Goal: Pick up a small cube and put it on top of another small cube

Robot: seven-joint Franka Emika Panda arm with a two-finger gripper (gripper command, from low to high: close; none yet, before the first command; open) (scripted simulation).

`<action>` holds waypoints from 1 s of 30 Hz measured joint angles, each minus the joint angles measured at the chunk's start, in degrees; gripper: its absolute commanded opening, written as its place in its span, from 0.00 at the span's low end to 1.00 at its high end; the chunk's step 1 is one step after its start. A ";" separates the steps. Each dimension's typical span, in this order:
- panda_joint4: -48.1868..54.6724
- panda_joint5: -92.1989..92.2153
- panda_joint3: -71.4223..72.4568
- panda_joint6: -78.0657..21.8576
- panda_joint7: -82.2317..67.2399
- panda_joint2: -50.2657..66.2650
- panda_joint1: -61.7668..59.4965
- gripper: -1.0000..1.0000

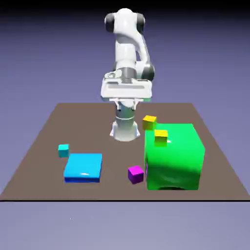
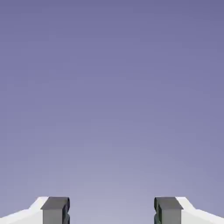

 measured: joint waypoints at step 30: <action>27.57 51.39 -10.78 -51.89 18.21 59.32 4.88 0.50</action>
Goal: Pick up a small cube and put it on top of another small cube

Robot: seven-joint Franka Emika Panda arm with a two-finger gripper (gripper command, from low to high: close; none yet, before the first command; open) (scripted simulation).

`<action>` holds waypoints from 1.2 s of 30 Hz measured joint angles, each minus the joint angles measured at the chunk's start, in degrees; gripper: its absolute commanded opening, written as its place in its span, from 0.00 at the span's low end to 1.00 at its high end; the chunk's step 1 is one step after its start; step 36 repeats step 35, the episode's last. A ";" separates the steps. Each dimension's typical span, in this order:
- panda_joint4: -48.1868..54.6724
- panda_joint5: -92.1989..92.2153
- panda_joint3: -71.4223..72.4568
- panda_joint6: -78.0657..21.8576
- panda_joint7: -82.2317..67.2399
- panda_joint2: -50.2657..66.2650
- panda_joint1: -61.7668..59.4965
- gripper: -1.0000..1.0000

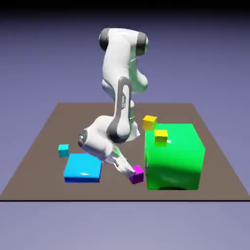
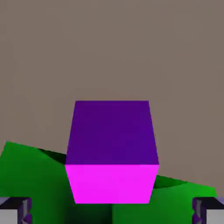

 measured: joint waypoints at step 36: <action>15.55 -27.18 -36.55 -29.06 -27.07 5.46 -23.78 1.00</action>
